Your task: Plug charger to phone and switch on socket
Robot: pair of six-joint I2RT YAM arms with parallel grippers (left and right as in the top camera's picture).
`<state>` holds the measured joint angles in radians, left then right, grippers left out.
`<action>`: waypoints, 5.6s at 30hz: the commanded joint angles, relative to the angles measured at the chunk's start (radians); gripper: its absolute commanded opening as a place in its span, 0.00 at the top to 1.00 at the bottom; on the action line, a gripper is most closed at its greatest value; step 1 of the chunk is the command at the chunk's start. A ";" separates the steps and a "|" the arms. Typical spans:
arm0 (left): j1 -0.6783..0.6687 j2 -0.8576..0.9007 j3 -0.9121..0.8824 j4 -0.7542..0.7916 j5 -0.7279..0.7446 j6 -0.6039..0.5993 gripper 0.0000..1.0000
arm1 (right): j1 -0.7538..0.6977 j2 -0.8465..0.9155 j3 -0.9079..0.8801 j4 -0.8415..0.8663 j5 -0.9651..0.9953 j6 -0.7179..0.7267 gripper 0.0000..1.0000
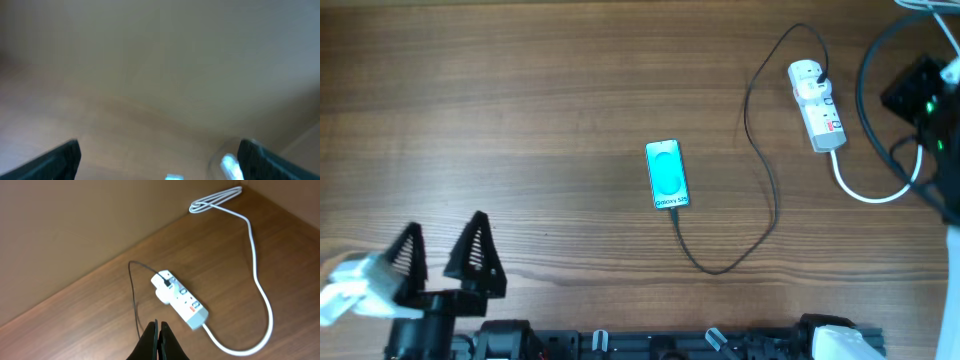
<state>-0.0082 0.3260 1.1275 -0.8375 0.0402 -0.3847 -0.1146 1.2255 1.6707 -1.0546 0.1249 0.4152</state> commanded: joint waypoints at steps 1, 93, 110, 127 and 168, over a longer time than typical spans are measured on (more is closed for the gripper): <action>-0.003 -0.003 -0.039 0.157 0.046 0.037 0.00 | 0.000 -0.068 0.005 -0.024 -0.048 0.010 0.96; -0.001 0.002 -0.999 0.401 -0.084 -0.192 0.00 | 0.020 -1.219 -0.924 0.434 -0.417 -0.125 0.00; -0.001 0.002 -0.999 0.402 -0.083 -0.192 0.00 | 0.020 -1.222 -1.666 1.152 -0.276 0.254 0.00; -0.001 0.002 -0.999 0.401 -0.083 -0.192 0.00 | 0.053 -1.221 -1.666 1.057 -0.203 0.063 0.00; -0.067 -0.323 -1.122 0.764 0.015 0.142 0.00 | 0.053 -1.221 -1.666 1.057 -0.203 0.063 0.00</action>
<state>-0.0704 0.0128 0.0124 -0.0742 0.0360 -0.2306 -0.0658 0.0151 0.0063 -0.0002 -0.0956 0.4919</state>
